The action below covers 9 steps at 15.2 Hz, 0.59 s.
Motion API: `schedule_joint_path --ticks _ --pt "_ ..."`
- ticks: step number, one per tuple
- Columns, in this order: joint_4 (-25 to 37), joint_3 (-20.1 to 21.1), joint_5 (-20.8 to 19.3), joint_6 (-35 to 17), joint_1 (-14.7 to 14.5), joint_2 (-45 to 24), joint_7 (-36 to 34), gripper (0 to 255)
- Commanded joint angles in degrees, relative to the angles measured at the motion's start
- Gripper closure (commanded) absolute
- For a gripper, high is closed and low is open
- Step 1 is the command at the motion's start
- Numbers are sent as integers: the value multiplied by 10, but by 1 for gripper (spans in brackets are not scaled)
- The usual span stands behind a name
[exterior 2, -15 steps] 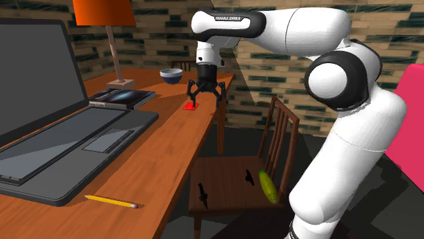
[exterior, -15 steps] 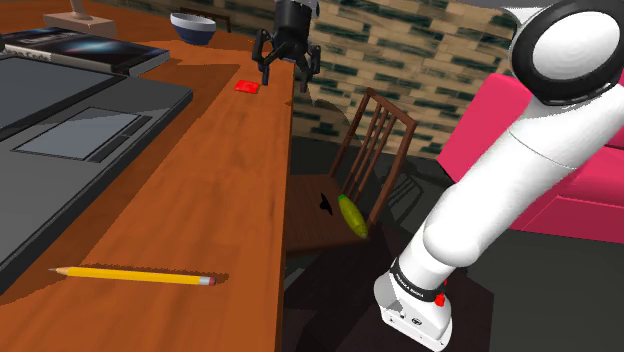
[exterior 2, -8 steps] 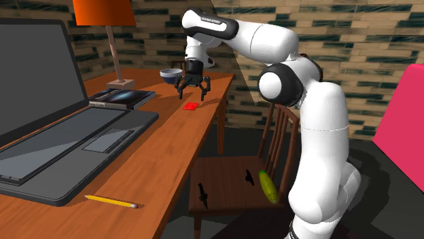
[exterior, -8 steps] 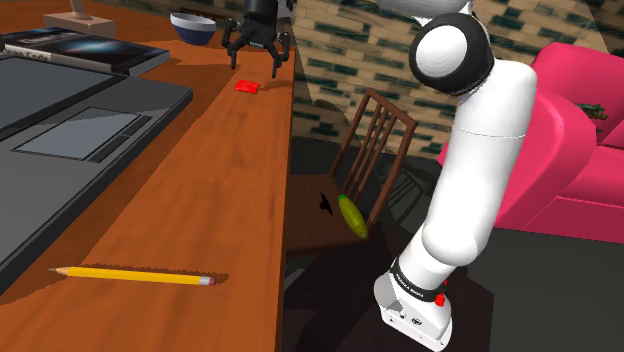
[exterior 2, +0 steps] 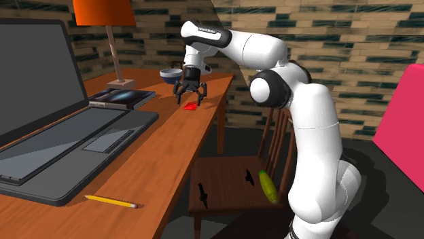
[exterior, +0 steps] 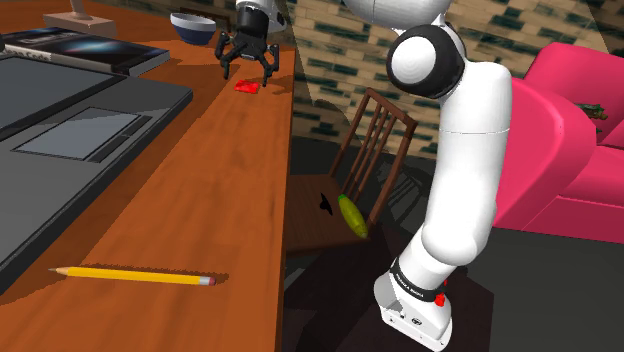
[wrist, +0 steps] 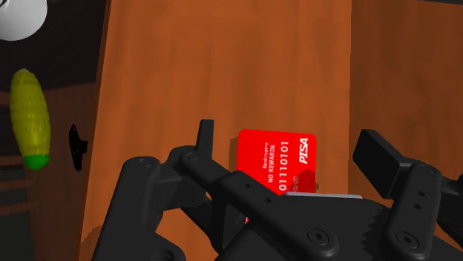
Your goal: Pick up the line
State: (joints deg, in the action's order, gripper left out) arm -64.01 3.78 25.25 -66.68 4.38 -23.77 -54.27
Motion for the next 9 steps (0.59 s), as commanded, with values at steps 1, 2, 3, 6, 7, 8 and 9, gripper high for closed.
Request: schedule_joint_path --ticks 1,2,3,6,7,8,9 --pt "-36 -1 -3 -24 -2 11 11 0" --pt "-36 -1 -3 -24 -2 11 11 0" --pt "-36 -1 -3 -24 -2 11 11 0" --pt "-40 -1 -3 -26 -2 13 11 255" --pt "-43 -1 -3 -27 -2 14 12 255" --pt "-44 -1 -3 -28 -2 14 12 255" --pt "-44 -1 -3 -28 -3 14 11 255"
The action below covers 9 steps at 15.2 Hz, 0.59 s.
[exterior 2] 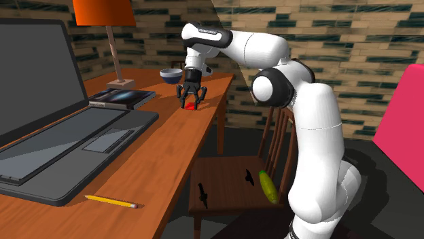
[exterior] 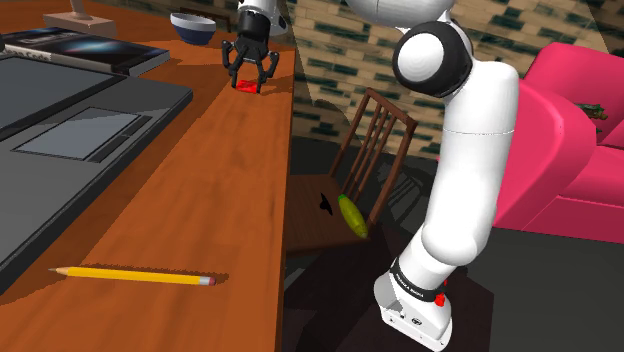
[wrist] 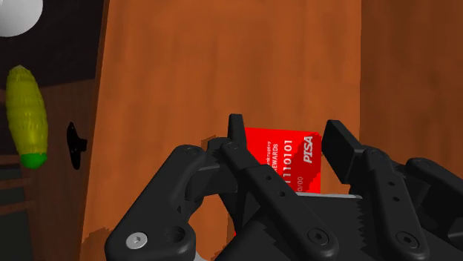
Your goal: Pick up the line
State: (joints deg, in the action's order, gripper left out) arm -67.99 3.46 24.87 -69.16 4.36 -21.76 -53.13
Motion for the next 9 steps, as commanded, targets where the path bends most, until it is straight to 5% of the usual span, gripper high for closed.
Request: schedule_joint_path --ticks 1,9 --pt "-5 2 0 -4 -2 -6 1 255" --pt "69 4 7 44 1 -27 -22 255"
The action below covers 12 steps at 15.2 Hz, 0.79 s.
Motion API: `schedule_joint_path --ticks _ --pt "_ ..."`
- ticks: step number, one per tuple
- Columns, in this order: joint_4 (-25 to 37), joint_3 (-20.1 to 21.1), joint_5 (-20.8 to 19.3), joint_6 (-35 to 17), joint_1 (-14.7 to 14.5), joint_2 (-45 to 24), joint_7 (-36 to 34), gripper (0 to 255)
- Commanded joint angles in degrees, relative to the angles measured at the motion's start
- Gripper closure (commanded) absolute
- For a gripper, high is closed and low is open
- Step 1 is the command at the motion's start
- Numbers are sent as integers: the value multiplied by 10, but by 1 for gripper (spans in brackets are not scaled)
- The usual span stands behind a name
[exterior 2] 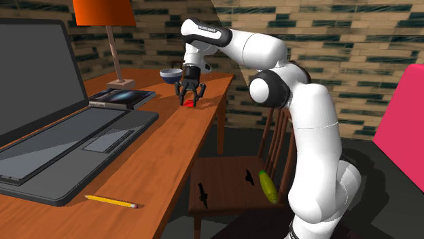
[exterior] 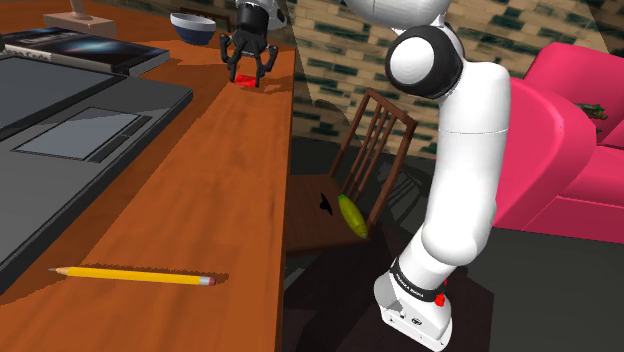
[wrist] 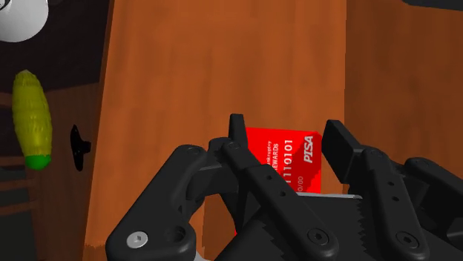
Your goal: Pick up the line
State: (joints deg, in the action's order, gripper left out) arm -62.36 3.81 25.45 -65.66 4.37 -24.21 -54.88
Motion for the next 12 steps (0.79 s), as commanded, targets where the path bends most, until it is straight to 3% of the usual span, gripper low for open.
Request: schedule_joint_path --ticks 1,6,10,12 --pt "27 1 3 18 1 -8 -9 255" --pt "117 6 12 70 5 -40 -37 255" --pt "230 14 24 126 8 -90 -71 255" --pt "236 15 24 129 8 -94 -73 255"
